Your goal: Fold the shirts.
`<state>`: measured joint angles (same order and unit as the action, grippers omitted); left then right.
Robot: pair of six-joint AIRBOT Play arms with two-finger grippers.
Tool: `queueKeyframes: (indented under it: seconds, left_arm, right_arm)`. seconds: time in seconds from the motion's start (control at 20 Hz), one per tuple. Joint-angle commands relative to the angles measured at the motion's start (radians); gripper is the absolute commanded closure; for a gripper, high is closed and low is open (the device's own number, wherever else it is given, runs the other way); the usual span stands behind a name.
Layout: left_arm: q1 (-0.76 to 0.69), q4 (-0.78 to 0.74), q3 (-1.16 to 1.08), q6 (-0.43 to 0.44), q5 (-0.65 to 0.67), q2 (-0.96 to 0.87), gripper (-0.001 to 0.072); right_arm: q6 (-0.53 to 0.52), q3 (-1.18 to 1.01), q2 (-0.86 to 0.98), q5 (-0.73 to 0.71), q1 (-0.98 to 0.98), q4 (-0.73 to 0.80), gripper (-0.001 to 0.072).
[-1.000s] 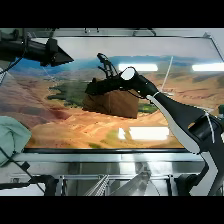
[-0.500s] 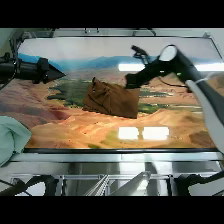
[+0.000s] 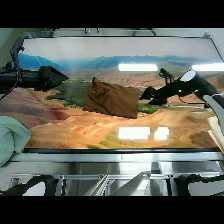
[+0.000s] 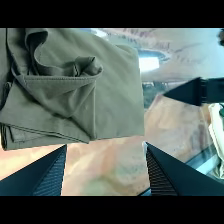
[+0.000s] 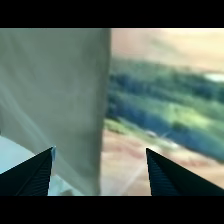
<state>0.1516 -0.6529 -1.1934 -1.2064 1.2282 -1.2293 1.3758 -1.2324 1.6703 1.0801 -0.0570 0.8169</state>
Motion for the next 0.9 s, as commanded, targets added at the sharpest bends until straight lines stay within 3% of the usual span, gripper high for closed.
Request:
queueKeyframes:
  seconds: [0.0, 0.2, 0.25, 0.3, 0.35, 0.5, 0.6, 0.7, 0.85]
  left_arm:
    - [0.001, 0.0, 0.005, 0.001, -0.005, 0.001, 0.0184]
    - [0.001, -0.001, 0.005, 0.002, -0.005, 0.001, 0.0184]
    - [0.001, -0.002, 0.005, 0.002, -0.005, 0.001, 0.0184]
    - [0.001, -0.002, 0.005, 0.002, -0.005, 0.001, 0.0184]
    - [0.001, -0.002, 0.005, 0.002, -0.006, 0.001, 0.0184]
    - [0.002, -0.009, 0.005, 0.002, 0.0, 0.001, 0.0184]
    - [0.003, -0.009, 0.005, 0.002, 0.013, 0.001, 0.0184]
    - [0.003, -0.009, 0.005, 0.002, 0.023, 0.001, 0.0184]
    - [0.003, -0.008, 0.005, 0.001, 0.032, 0.001, 0.0184]
  right_arm:
    - [-0.022, 0.018, 0.092, -0.136, -0.08, -0.162, 0.0093]
    - [-0.05, -0.014, 0.17, -0.172, -0.151, -0.293, 0.0098]
    - [-0.074, -0.021, 0.179, -0.176, -0.159, -0.335, 0.0179]
    - [-0.116, -0.025, 0.181, -0.177, -0.16, -0.386, 0.0462]
    - [-0.165, -0.026, 0.179, -0.17, -0.158, -0.447, 0.0687]
    - [-0.199, -0.039, 0.118, -0.091, -0.127, -0.483, 0.0695]
    - [-0.139, -0.055, 0.021, -0.003, -0.072, -0.362, 0.0695]
    - [-0.039, -0.105, -0.105, 0.124, 0.002, -0.106, 0.0695]
    - [0.14, -0.249, -0.298, 0.245, 0.119, 0.401, 0.0695]
